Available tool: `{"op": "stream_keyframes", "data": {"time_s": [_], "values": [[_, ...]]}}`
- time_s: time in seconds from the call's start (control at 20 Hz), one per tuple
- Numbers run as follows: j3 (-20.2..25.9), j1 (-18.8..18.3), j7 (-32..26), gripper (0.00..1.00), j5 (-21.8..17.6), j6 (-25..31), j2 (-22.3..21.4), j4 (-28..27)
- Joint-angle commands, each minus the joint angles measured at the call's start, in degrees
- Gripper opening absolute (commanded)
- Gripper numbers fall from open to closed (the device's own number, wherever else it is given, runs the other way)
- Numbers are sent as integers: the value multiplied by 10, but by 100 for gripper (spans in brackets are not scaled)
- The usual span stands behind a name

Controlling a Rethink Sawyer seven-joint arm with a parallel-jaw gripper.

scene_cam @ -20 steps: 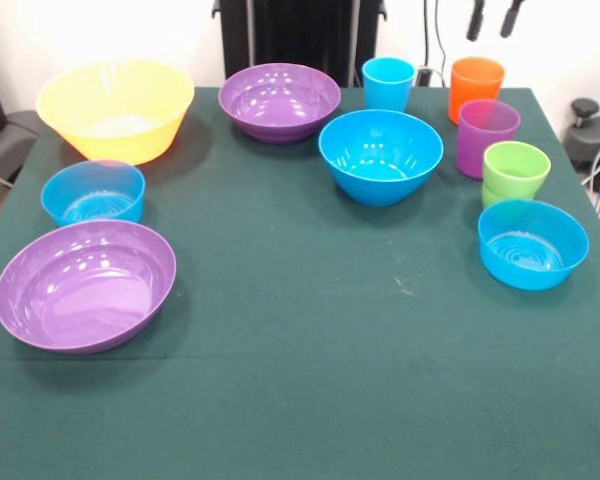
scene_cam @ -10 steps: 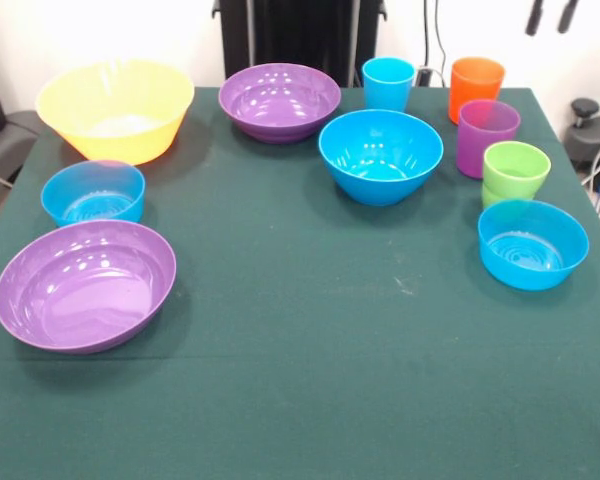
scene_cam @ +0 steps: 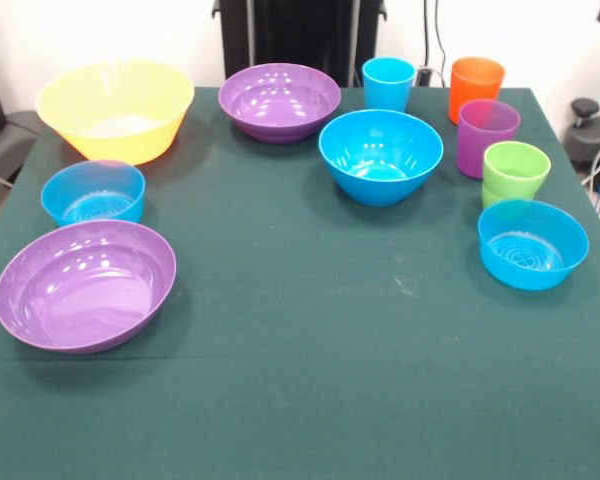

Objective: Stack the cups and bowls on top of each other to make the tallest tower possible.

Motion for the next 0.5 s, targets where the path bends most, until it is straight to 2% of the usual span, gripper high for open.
{"op": "stream_keyframes", "data": {"time_s": [0.05, 0.25, 0.5], "values": [[24, -29, 74, 100, 10, 44, -1, -21], [20, -1, 98, 100, 13, 69, 1, -49], [21, 0, 94, 100, 11, 74, 3, -63]]}}
